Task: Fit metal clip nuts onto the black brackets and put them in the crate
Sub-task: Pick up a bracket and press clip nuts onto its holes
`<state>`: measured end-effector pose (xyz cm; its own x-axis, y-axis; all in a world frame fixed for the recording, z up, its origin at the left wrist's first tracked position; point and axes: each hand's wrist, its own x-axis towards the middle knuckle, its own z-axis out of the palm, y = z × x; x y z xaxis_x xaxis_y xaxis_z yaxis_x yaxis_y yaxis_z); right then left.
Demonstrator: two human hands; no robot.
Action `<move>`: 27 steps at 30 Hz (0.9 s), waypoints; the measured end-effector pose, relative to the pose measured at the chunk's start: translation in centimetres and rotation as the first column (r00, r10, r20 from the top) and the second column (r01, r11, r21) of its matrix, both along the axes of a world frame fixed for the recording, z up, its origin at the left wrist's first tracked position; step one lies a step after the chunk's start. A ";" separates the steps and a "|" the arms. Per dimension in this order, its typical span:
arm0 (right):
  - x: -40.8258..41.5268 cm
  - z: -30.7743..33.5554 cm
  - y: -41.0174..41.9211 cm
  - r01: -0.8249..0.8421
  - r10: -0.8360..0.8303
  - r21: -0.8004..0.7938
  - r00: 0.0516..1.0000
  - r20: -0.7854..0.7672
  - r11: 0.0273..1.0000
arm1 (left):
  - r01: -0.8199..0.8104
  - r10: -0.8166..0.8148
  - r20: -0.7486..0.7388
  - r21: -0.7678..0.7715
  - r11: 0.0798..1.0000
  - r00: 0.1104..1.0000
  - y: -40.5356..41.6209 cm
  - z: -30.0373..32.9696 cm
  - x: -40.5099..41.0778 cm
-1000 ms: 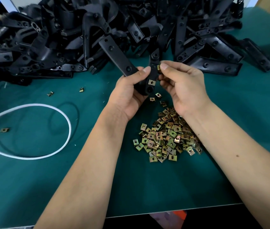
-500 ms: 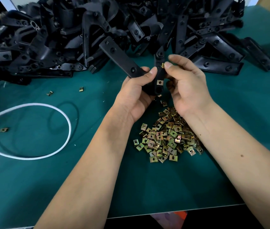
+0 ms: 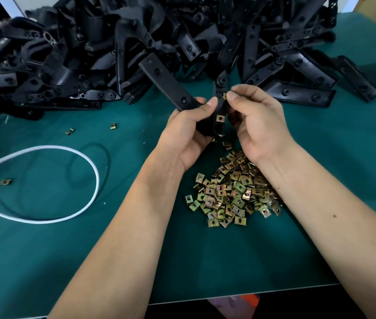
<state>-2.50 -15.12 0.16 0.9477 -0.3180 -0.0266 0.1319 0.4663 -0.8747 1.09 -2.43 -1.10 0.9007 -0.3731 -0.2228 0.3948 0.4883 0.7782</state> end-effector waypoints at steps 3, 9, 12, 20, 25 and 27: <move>0.2 0.3 0.1 -0.054 0.053 0.038 0.998 0.022 0.998 | -0.006 0.006 -0.004 -0.053 0.999 1.000 0.2 0.1 0.1; 0.5 0.0 -0.4 0.016 -0.013 -0.125 1.000 0.024 0.992 | -0.013 0.013 0.004 -0.034 0.999 1.000 0.7 -0.2 0.5; 0.5 -0.2 -0.6 0.042 -0.035 -0.211 0.999 0.039 0.977 | -0.009 0.007 -0.024 -0.087 0.996 1.000 0.9 -0.1 0.6; 0.7 -0.3 -1.1 0.062 -0.055 -0.275 0.998 0.036 0.959 | -0.020 0.019 -0.016 -0.075 0.997 1.000 1.4 0.0 0.8; 0.7 -0.3 -1.0 0.054 -0.048 -0.295 0.998 0.030 0.954 | -0.005 0.006 0.030 -0.029 1.000 1.000 1.4 -0.1 0.6; 0.8 -0.4 -1.1 0.045 -0.044 -0.313 0.999 0.011 0.949 | 0.004 -0.003 0.036 -0.025 1.000 0.999 1.3 -0.1 0.6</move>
